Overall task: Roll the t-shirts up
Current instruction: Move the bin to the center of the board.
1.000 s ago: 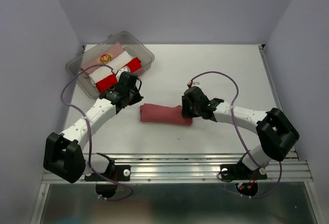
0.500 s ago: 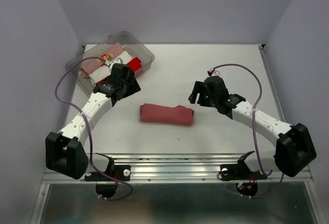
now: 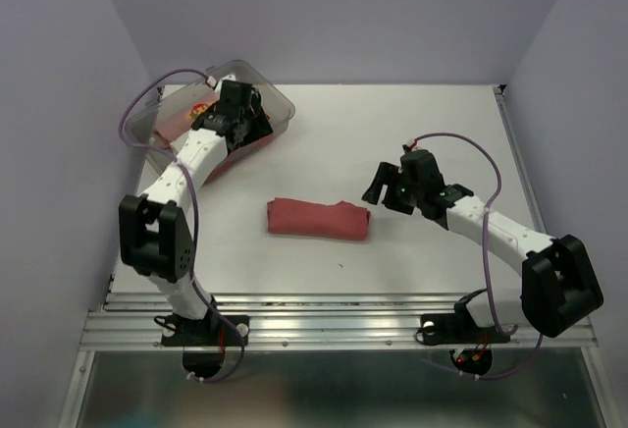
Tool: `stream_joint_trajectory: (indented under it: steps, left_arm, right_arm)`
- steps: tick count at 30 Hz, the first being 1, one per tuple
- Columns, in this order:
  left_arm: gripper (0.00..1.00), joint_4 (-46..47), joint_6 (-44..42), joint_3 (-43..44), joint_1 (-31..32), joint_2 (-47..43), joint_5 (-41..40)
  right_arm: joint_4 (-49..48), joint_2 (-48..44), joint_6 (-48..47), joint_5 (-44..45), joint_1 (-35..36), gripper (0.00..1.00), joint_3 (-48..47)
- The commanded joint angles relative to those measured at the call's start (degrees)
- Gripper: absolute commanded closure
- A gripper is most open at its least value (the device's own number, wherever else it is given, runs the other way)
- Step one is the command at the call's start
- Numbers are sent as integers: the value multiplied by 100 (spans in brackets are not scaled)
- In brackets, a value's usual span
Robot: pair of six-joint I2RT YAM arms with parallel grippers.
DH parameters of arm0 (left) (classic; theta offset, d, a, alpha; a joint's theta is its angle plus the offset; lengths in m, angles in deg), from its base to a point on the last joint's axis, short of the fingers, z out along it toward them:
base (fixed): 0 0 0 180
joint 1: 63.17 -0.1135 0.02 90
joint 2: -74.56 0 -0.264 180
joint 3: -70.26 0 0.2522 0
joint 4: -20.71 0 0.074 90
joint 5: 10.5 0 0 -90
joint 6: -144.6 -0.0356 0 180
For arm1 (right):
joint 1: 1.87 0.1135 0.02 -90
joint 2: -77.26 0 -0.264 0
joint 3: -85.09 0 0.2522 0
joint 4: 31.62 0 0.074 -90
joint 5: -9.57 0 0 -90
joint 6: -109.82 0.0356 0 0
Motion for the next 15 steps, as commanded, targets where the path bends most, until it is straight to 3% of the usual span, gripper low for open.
stream_joint_trajectory:
  steps: [1, 7, 15]
  left_arm:
    - [23, -18, -303, 1330, -127, 1092, -208]
    - [23, -317, -321, 3247, -65, 2773, 311]
    - [20, 16, -321, 3980, -4, 3567, 697]
  right_arm:
    - [-280, 21, -5, -102, 0, 23, -149]
    - [-271, 22, -40, -180, 0, 23, -131]
    - [-262, -93, -84, -207, 0, 23, -34]
